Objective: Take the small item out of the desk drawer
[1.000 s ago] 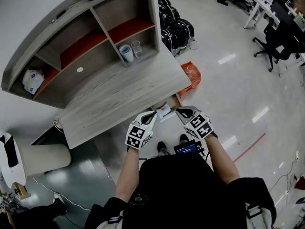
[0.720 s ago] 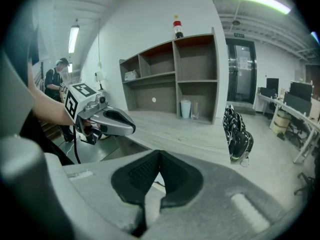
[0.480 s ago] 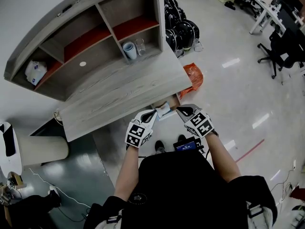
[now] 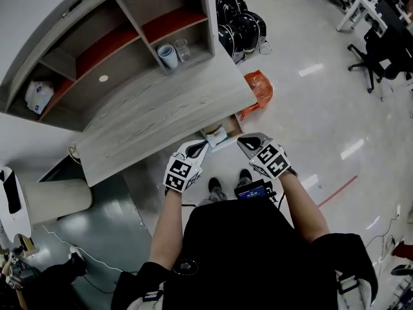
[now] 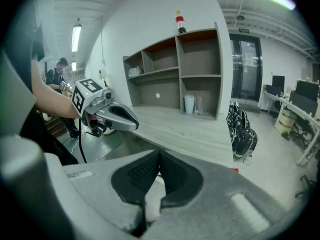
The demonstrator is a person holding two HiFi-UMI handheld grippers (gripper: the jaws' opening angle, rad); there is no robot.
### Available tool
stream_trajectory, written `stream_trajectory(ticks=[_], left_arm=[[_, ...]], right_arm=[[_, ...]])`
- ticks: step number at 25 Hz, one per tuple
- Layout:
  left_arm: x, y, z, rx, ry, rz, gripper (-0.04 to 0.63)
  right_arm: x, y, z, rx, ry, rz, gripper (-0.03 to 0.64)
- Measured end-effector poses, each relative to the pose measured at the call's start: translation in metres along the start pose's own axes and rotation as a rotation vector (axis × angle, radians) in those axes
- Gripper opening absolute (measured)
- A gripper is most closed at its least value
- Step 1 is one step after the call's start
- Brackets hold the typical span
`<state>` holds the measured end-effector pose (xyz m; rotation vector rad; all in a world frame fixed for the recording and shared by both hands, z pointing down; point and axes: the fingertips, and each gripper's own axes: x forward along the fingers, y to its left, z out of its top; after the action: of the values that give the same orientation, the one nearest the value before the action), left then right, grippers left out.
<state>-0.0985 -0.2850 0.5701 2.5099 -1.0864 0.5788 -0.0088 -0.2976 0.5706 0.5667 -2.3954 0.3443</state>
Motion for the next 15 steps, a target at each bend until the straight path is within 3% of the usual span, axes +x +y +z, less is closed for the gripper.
stream_trajectory(ticks=[5,12,15], left_arm=[[0.012,-0.005,0.003,-0.006,0.003,-0.054,0.003],[0.044,0.007,-0.006,0.014,0.069,-0.067,0.005],[0.061,0.009,-0.008,0.014,0.096,-0.086,0.040]], right_arm=[[0.002,-0.007,-0.009,-0.011,0.016,0.018,0.003],[0.019,-0.019,-0.016,-0.033,0.022,0.058,0.003],[0.027,-0.024,-0.019,-0.026,0.022,0.077,0.003]])
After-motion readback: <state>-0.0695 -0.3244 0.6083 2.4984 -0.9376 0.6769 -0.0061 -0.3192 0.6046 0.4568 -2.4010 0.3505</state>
